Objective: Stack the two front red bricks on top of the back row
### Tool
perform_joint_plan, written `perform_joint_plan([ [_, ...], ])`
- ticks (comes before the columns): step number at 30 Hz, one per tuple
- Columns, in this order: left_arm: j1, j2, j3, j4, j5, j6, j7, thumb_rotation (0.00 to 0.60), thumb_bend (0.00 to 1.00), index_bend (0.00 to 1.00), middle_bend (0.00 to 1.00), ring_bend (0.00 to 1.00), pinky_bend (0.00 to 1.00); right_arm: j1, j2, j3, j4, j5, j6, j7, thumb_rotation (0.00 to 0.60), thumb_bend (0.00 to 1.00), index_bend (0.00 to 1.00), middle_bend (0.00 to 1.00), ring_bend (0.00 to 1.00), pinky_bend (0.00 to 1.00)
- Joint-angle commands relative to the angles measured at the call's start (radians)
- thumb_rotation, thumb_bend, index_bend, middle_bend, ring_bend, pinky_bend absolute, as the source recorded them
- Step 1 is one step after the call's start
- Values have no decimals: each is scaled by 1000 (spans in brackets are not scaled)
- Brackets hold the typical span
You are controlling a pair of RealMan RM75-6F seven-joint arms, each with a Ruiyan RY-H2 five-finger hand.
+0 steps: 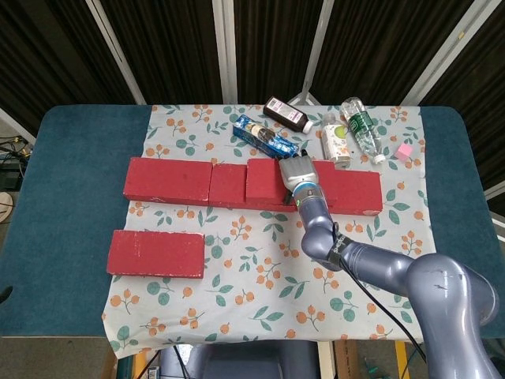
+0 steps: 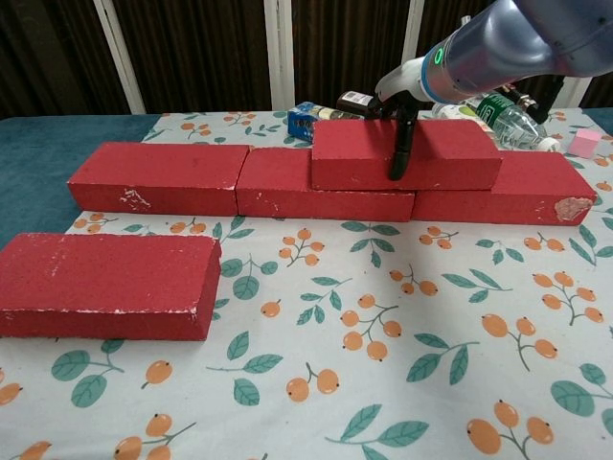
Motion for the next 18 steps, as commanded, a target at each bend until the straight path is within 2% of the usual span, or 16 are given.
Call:
perform_joint_plan([
  [1,-1,0,0,1,-2,-1,1,600,0,61,0,0,109,1,-3,-4,5,-1,-1,4,600,196,272,330,358,0],
  [11,-3,-3,2,2,-2,-3,8,600,0,61,0,0,109,5,-9,-16,13,-3,-6,12,600,196,272,324,336,0],
  [18,-2,-2,2,1,-1,-1,7,600,0,61,0,0,109,7,-5,-15,6,-13,3,24,600,196,142,132,162,0],
])
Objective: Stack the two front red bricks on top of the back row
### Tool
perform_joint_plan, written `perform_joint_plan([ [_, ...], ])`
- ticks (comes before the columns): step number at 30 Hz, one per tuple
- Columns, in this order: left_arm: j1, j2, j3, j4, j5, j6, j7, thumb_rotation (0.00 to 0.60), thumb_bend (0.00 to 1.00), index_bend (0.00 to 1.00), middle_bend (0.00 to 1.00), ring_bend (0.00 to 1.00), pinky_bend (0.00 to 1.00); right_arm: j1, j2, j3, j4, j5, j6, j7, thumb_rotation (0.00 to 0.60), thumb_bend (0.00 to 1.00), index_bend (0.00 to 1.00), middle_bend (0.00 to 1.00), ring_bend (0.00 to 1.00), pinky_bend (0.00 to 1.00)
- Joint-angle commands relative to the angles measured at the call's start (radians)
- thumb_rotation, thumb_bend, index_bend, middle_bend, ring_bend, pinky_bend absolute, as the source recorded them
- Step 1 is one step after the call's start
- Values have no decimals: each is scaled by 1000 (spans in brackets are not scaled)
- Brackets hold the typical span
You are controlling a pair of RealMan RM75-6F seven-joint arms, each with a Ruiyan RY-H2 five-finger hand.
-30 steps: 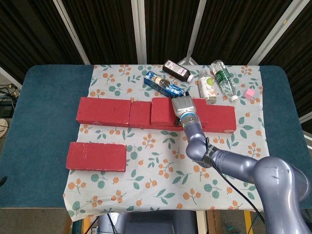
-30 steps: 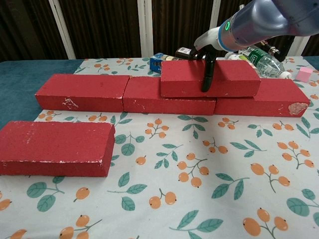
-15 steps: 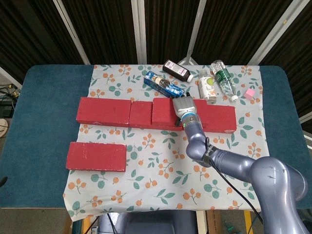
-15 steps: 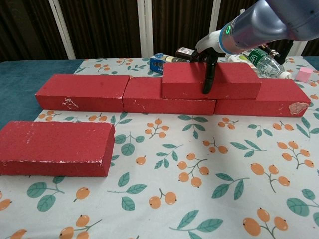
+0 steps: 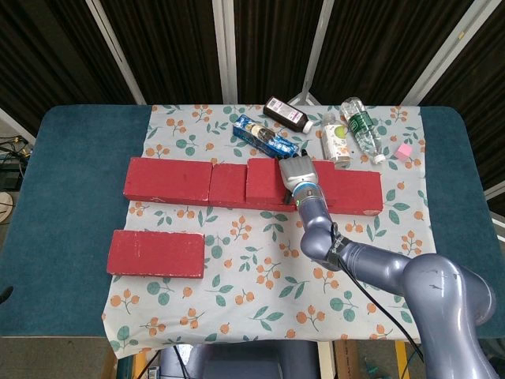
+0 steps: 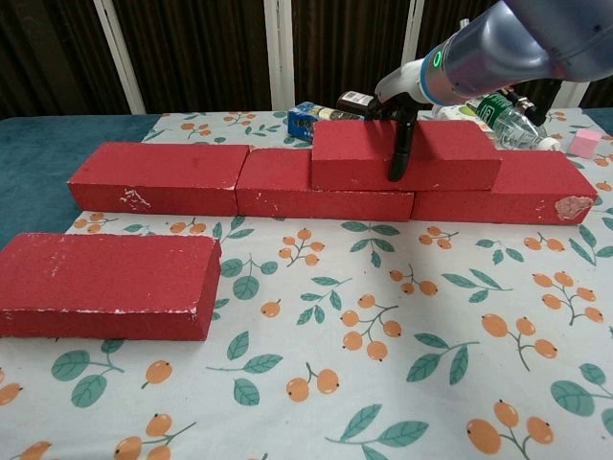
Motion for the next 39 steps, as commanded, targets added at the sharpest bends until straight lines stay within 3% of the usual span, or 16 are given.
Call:
perform_joint_plan([
  [1,1,1,0,0,1,2,-2,600,0,61,0,0,109,0,1,0,-2,-5,3,5,600,195,130,113,145,0],
  [10,0,2,1,1,2,0,-5,600,0,61,0,0,109,5,1,-4,-11,3,11,4,600,196,55,19,41,0],
  [25,3,6,3,0,8,3,-13,600,0,61,0,0,109,37,15,-19,-41,77,34,-52,600,195,43,13,35,0],
  [39,4,11,5,1,11,0,-24,600,0,61,0,0,109,49,35,16,-94,78,113,-66,600,196,43,13,35,0],
])
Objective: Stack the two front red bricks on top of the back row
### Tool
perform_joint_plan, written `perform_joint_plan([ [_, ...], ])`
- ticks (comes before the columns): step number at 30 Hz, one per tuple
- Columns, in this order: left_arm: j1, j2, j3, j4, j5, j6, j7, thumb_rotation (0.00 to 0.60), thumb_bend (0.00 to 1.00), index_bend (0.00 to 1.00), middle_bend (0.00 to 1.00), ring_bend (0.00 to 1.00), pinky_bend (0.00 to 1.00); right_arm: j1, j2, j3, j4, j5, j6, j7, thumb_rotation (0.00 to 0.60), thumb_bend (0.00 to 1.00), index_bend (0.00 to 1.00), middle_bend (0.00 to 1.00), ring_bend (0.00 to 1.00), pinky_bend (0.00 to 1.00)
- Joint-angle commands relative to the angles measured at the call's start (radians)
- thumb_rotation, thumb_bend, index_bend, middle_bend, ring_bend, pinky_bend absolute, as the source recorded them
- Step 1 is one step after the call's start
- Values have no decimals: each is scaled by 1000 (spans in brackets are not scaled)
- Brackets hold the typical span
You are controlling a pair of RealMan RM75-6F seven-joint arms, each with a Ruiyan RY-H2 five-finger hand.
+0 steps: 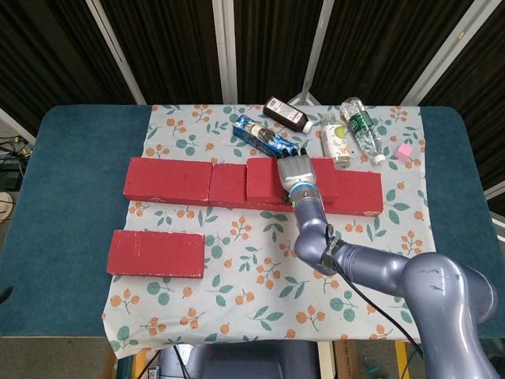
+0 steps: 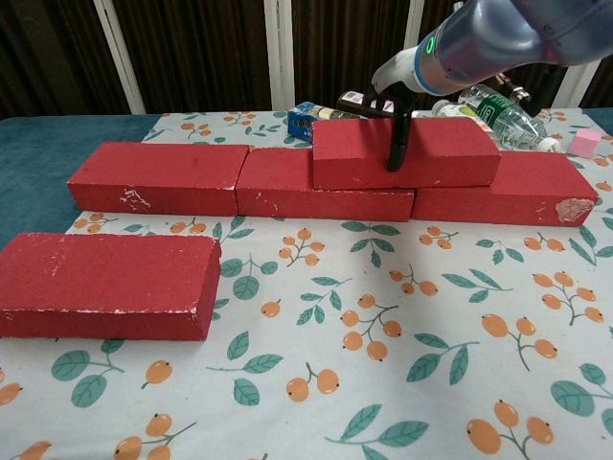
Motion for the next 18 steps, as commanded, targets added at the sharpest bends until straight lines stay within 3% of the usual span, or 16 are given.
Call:
perform_joint_plan([
  [1,2,2,0,0,2,3,-5,600,0,61,0,0,109,7,13,8,-24,14,27,-16,600,196,43,13,35,0],
  [10,-1,12,-1,6,8,-8,-34,600,0,61,0,0,109,11,149,43,-209,61,127,-48,600,196,43,13,35,0],
  [14,4,15,0,15,31,4,-62,600,0,60,0,0,109,-50,260,67,-406,-69,230,44,600,195,43,13,35,0],
  [18,11,17,3,20,59,23,-93,600,0,55,0,0,109,-158,367,56,-623,-265,374,167,600,195,43,13,35,0],
])
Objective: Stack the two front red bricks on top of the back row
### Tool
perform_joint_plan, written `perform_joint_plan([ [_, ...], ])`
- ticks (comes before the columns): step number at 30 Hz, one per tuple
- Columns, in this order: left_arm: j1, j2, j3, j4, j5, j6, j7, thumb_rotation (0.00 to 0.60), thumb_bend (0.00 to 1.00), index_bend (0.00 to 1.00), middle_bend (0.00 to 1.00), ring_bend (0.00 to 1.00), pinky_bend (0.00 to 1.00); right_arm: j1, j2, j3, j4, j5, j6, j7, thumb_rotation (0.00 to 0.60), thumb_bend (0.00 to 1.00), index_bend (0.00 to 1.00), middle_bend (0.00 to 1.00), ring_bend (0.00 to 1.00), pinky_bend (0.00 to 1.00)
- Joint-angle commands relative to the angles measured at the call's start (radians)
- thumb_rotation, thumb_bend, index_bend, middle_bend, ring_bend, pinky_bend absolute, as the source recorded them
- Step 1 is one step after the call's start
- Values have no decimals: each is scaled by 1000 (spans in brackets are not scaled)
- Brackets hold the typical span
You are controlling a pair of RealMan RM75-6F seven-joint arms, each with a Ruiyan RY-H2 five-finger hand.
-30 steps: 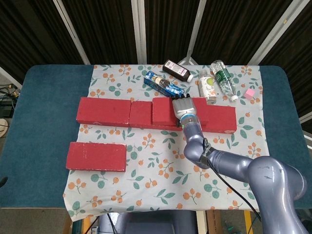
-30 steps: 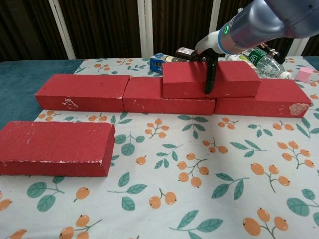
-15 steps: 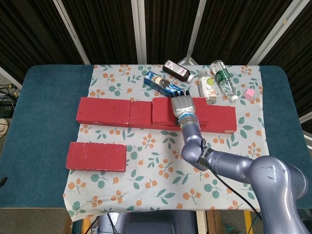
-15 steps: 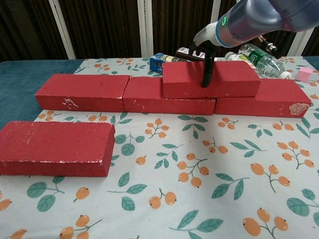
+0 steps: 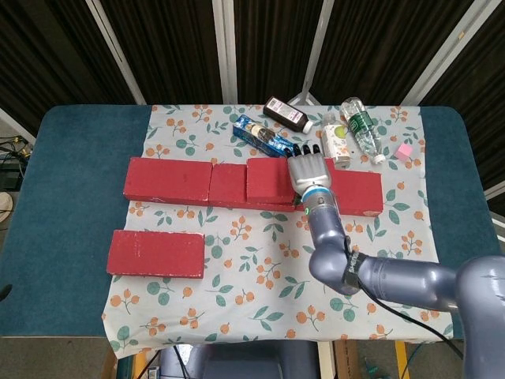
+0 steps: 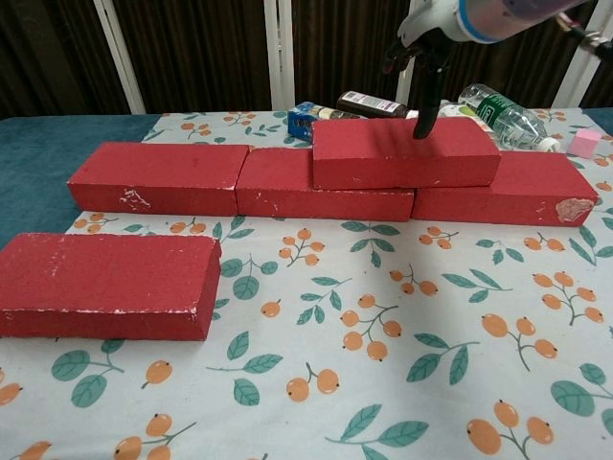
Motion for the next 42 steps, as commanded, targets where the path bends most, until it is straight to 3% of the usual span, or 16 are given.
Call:
perform_joint_plan([
  [1,8,1,4,6,25,17,-23,600,0,55,0,0,109,-162,164,-8,-292,-278,207,181,600,196,43,13,35,0],
  [4,13,5,11,7,50,25,-44,600,0,54,0,0,109,-312,228,-72,-434,-513,329,309,600,196,43,13,35,0],
  [7,13,5,17,8,71,28,-56,600,0,49,0,0,109,-475,250,-172,-489,-752,417,434,600,195,43,13,35,0],
  [12,15,5,26,4,94,30,-58,600,0,40,0,0,109,-693,232,-333,-420,-1025,468,614,600,196,43,13,35,0],
  [15,16,3,28,0,96,32,-51,600,0,31,0,0,109,-795,201,-382,-316,-1137,491,721,600,195,43,13,35,0],
  [22,14,-1,34,-6,111,27,-41,600,0,23,0,0,109,-973,110,-394,-82,-1325,599,886,600,195,43,13,35,0],
  [29,1,39,61,-32,124,-25,-3,600,0,3,0,0,120,-1083,57,-390,54,-1426,669,934,600,196,43,13,35,0],
  [35,-94,153,45,-131,27,-208,89,600,0,0,0,0,73,-1116,72,-355,66,-1442,643,958,600,196,43,13,35,0],
  [42,-288,222,-17,-231,-223,-464,295,600,0,0,0,0,28,-1145,92,-315,69,-1446,604,985,600,196,37,13,35,0],
])
